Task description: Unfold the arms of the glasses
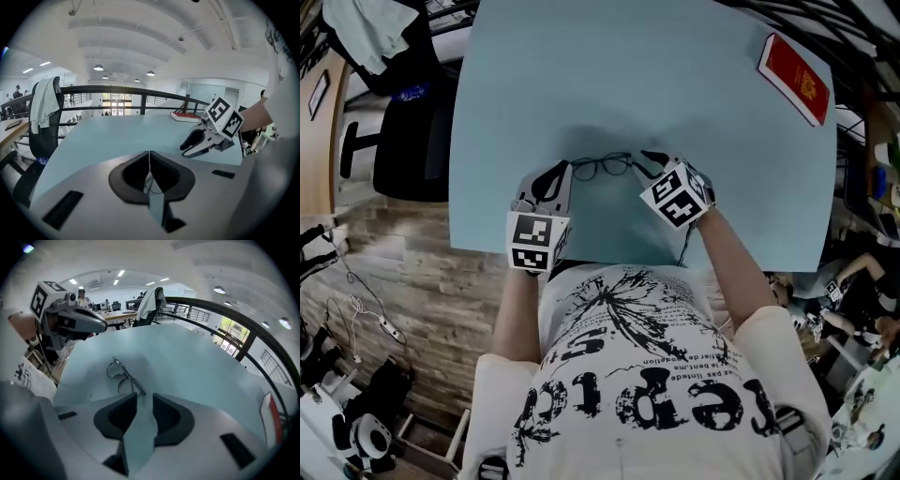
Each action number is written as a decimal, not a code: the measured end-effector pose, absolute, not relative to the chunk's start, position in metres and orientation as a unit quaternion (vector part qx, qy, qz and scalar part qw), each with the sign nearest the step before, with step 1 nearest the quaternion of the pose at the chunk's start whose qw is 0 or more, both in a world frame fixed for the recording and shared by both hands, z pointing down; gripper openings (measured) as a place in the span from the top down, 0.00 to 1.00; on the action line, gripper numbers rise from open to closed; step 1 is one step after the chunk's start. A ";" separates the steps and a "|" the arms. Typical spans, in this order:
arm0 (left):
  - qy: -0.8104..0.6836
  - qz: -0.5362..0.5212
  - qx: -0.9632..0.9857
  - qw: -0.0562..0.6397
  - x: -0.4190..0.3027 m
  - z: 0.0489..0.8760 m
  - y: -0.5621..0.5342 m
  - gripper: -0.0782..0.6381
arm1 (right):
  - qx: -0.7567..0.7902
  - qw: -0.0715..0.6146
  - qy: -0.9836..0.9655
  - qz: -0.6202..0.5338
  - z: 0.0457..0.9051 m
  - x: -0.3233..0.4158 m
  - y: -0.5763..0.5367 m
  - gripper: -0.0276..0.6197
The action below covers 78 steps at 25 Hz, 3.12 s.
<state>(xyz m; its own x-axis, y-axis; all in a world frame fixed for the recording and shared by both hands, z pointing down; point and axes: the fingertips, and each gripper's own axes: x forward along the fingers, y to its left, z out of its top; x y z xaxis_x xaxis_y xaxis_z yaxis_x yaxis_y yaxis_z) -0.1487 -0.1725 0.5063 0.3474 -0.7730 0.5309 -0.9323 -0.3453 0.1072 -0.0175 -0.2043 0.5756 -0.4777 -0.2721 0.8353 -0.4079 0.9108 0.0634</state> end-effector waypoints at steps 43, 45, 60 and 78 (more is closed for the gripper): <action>0.005 0.536 0.843 -0.042 -0.056 0.587 -0.169 0.75 | 0.042 0.600 -0.798 -0.031 0.606 -0.023 -0.174 0.91; 0.022 0.541 0.839 -0.053 -0.051 0.591 -0.167 0.76 | 0.039 0.598 -0.800 -0.021 0.606 -0.022 -0.171 0.91; 0.037 0.535 0.837 -0.113 -0.041 0.596 -0.157 0.85 | 0.039 0.585 -0.809 0.030 0.614 -0.016 -0.149 0.91; -0.004 0.479 0.876 -0.046 -0.052 0.570 -0.152 0.86 | 0.044 0.604 -0.796 0.022 0.614 -0.010 -0.149 0.91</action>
<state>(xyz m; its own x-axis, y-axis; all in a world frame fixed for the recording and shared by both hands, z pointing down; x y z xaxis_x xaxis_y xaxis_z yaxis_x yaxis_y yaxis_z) -0.0515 -0.1520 0.5701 0.5408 -0.0520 0.8395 0.0369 -0.9957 -0.0855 -0.0102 -0.1492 0.6143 -0.2671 -0.0442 0.9627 -0.0962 0.9952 0.0190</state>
